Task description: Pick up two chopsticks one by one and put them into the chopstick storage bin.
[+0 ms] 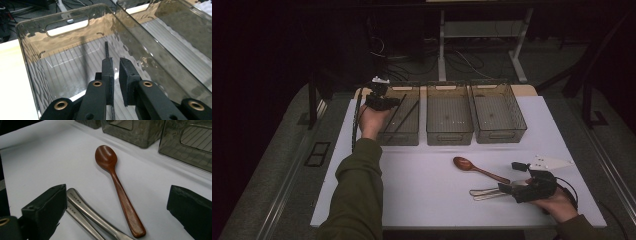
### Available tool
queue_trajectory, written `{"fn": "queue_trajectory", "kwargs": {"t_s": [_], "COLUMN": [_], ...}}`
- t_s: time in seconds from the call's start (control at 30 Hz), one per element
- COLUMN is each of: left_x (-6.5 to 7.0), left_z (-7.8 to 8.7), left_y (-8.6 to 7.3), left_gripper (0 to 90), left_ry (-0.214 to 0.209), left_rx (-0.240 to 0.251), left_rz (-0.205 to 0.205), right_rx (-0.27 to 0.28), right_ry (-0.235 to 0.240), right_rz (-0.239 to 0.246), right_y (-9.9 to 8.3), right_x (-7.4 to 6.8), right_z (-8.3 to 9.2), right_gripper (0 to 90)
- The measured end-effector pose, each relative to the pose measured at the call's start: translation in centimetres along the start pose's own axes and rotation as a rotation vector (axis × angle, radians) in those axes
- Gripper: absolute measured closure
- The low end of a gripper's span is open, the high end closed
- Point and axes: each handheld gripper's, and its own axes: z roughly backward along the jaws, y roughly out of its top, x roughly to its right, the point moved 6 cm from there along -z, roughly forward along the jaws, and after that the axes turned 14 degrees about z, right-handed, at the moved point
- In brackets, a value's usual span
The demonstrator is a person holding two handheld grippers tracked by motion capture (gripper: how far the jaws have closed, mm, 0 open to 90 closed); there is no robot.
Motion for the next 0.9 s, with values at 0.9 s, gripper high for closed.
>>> {"fn": "queue_trajectory", "kwargs": {"t_s": [0.9], "left_x": [4.7], "left_z": [3.1], "left_y": [-2.9], "left_gripper": [45.8], "left_ry": [-0.175], "left_rx": [0.040], "left_rz": [-0.120], "right_rx": [0.005], "right_ry": [-0.013], "right_rz": [-0.020], "right_y": [-0.2], "right_x": [0.1], "right_z": [0.4], "right_gripper": [2.4]}}
